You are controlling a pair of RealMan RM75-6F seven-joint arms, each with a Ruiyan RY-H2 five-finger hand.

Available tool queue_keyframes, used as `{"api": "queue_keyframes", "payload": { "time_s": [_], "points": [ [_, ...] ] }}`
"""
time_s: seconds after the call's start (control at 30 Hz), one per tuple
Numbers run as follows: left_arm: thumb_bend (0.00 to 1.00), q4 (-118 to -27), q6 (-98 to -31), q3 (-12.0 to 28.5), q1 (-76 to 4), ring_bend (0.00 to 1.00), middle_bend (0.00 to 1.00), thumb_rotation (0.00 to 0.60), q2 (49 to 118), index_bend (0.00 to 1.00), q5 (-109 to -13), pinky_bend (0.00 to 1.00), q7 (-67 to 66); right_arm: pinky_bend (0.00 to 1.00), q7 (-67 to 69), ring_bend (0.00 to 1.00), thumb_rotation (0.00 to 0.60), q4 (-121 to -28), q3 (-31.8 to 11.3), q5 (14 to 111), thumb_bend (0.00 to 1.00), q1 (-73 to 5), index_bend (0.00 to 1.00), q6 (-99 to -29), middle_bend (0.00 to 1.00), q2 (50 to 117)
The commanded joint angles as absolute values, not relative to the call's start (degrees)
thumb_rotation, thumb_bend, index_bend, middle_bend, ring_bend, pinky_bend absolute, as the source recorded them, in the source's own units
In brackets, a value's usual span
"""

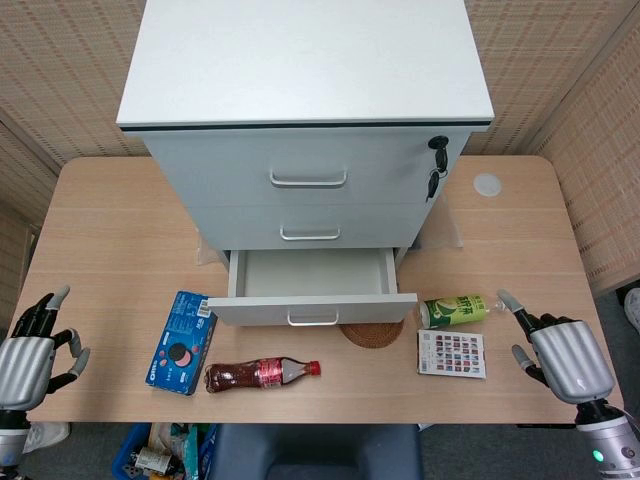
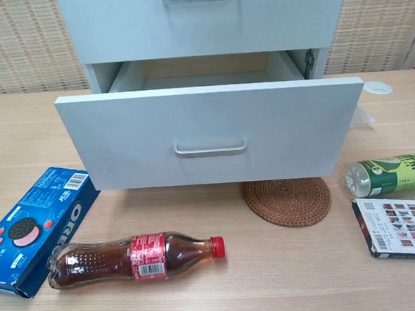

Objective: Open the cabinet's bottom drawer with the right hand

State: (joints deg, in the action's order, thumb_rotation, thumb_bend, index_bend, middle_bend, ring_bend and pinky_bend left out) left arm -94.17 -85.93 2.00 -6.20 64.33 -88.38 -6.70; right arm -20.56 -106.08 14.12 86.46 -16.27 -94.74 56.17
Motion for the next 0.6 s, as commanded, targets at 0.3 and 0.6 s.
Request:
{"api": "queue_keyframes", "payload": {
  "time_s": [0.3,0.6],
  "points": [
    [0.34,-92.1,-88.0,2.0,-6.6,0.0,0.0,0.6,66.3,0.0,-91.6,0.09,-4.9,0.29,-11.1,0.15,0.6,-92.4,8.6,80.9,0.25,-9.9,0.0,-90.8,0.15,64.0],
    [0.34,-90.3,-88.9,1.5,-6.3,0.09,0.04,0.6,67.9,0.08,-92.5,0.1,-4.3,0.29,-10.0,0.15,0.6,-91.4,6.8,79.8,0.25,-8.0,0.0,-87.7,0.15,64.9]
  ]
}}
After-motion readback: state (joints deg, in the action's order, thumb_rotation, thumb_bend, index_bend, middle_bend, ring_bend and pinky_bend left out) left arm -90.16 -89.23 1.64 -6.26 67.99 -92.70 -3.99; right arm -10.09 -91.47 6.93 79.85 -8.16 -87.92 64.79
